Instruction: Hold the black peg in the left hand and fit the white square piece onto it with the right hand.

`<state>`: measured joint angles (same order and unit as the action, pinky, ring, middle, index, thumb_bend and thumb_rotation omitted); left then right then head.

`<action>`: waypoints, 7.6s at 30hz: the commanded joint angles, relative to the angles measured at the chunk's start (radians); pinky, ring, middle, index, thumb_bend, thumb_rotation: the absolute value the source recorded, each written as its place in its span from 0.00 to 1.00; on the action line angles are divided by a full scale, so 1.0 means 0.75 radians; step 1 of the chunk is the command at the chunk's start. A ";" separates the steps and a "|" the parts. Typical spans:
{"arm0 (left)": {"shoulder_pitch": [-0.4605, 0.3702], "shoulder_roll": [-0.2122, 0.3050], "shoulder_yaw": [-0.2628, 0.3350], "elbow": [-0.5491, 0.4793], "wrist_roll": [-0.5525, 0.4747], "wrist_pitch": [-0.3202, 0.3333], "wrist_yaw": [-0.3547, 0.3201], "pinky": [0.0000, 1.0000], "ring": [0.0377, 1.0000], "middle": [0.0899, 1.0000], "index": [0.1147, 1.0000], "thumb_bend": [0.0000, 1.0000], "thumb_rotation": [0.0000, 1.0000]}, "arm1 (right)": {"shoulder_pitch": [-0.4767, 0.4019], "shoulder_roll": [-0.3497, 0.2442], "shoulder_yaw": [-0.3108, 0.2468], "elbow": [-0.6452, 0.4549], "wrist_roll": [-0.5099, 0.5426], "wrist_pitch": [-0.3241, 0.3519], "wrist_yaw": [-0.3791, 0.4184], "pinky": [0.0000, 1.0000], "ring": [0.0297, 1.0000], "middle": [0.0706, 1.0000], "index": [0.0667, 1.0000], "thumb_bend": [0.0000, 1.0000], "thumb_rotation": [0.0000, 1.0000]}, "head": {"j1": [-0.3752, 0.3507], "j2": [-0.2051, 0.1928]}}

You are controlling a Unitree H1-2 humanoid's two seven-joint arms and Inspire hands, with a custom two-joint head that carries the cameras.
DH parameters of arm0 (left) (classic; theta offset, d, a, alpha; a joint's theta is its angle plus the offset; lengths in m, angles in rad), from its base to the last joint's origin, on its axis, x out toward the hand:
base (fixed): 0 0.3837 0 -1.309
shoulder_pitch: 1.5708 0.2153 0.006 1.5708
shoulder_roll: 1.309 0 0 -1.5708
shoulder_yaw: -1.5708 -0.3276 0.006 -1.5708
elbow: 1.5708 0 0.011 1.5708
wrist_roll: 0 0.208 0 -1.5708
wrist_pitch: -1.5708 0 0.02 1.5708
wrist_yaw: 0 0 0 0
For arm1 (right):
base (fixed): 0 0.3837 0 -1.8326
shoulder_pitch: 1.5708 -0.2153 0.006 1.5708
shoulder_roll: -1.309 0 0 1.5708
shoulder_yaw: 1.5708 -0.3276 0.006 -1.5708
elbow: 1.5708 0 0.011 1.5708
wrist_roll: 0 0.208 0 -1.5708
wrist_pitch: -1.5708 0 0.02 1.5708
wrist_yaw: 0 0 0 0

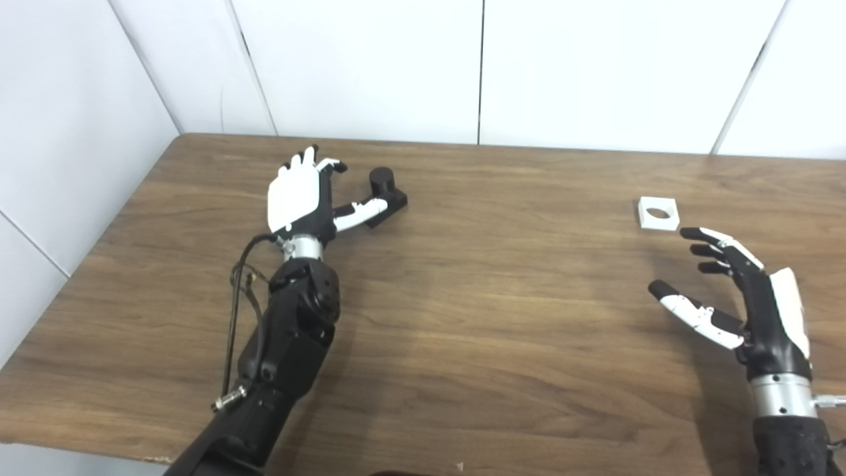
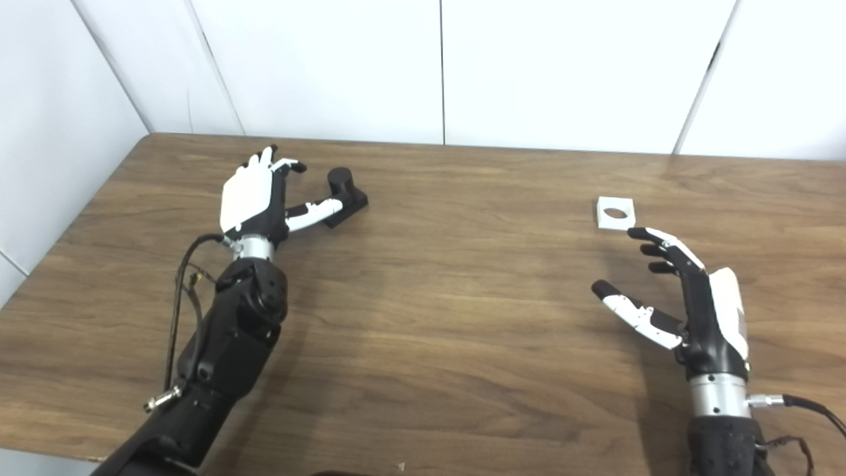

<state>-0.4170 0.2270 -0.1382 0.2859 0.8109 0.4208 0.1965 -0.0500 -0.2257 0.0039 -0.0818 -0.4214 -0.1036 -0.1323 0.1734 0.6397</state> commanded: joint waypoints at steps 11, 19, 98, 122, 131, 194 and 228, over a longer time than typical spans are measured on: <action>-0.142 0.032 -0.082 0.253 -0.027 -0.082 0.075 1.00 1.00 1.00 0.69 1.00 0.62 | -0.031 0.023 0.002 -0.030 -0.020 -0.028 -0.024 0.70 0.78 0.81 0.73 0.67 0.49 | -0.014 -0.002; -0.167 0.027 -0.120 0.346 -0.054 -0.093 0.096 1.00 1.00 1.00 0.68 1.00 0.60 | -0.035 0.027 0.004 -0.028 -0.040 -0.037 -0.033 0.71 0.78 0.80 0.73 0.66 0.50 | -0.025 0.002; -0.015 -0.101 -0.146 0.200 -0.441 -0.412 0.012 1.00 1.00 0.92 0.42 0.52 0.09 | 0.002 0.047 -0.043 -0.131 -0.069 -0.007 -0.058 0.70 0.77 0.80 0.72 0.63 0.51 | -0.145 0.057; 0.256 -0.225 -0.265 -0.196 -0.411 -0.335 -0.120 1.00 1.00 0.95 0.42 0.51 0.09 | 0.014 0.055 -0.045 -0.179 -0.068 0.036 -0.031 0.74 0.80 0.81 0.72 0.64 0.54 | -0.191 0.086; 0.279 -0.245 -0.256 -0.230 -0.399 -0.311 -0.141 1.00 1.00 0.96 0.42 0.52 0.09 | 0.011 0.039 -0.045 -0.178 -0.071 0.030 -0.031 0.74 0.80 0.80 0.72 0.63 0.53 | -0.254 0.072; 0.245 -0.255 -0.163 -0.123 -0.362 -0.354 -0.121 1.00 1.00 0.95 0.42 0.52 0.09 | -1.194 -0.552 0.472 0.933 -0.301 0.005 0.708 0.91 1.00 1.00 0.90 0.99 0.73 | -0.412 0.005; 0.266 -0.257 -0.157 -0.185 -0.325 -0.277 -0.128 1.00 1.00 0.95 0.42 0.51 0.09 | -1.153 -0.429 0.534 1.116 -0.250 -0.051 0.783 1.00 1.00 1.00 0.92 1.00 0.62 | -0.335 0.039</action>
<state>-0.2308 0.0250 -0.2568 0.1507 0.5521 0.1699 0.1120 -0.8589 -0.5397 0.4119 0.7503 -0.6176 -0.1036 0.4875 -0.0767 0.6673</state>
